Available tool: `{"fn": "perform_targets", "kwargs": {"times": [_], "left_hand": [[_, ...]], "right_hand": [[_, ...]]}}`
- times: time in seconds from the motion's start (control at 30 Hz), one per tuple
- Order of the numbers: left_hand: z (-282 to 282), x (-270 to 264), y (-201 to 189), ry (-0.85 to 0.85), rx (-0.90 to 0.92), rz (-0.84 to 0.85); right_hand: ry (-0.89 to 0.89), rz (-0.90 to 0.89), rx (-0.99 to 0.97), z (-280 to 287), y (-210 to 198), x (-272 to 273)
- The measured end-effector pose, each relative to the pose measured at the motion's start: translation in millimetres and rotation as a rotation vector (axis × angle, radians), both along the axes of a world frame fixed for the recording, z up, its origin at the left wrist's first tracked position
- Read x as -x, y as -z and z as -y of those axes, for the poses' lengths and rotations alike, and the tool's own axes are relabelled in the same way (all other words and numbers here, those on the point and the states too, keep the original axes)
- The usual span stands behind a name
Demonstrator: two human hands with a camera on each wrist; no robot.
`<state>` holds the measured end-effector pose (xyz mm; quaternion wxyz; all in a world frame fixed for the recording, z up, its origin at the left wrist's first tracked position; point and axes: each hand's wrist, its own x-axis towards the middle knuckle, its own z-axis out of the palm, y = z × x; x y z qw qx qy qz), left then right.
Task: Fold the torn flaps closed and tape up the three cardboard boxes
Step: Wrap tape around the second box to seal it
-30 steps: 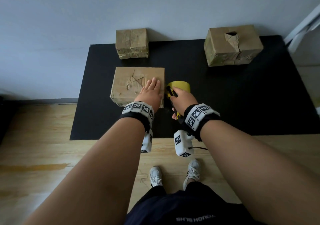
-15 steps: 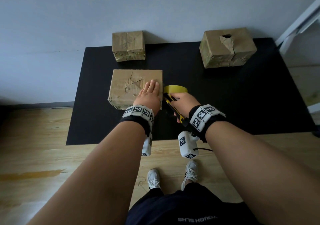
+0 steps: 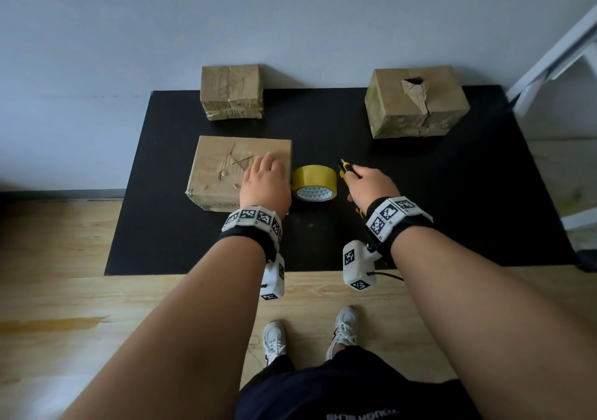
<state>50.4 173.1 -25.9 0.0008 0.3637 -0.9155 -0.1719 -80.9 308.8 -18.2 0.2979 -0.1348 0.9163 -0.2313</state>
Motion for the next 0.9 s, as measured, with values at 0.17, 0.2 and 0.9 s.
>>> {"fn": "perform_targets", "kwargs": {"times": [0.17, 0.2, 0.9], "left_hand": [[1, 7, 13, -0.065, -0.075, 0.096], [0, 7, 16, -0.073, -0.073, 0.093], [-2, 4, 23, -0.103, -0.068, 0.067]], "right_hand": [[-0.054, 0.038, -0.174, 0, 21, 21], [-0.075, 0.031, -0.227, 0, 25, 24], [-0.32, 0.024, 0.162, 31, 22, 33]]}}
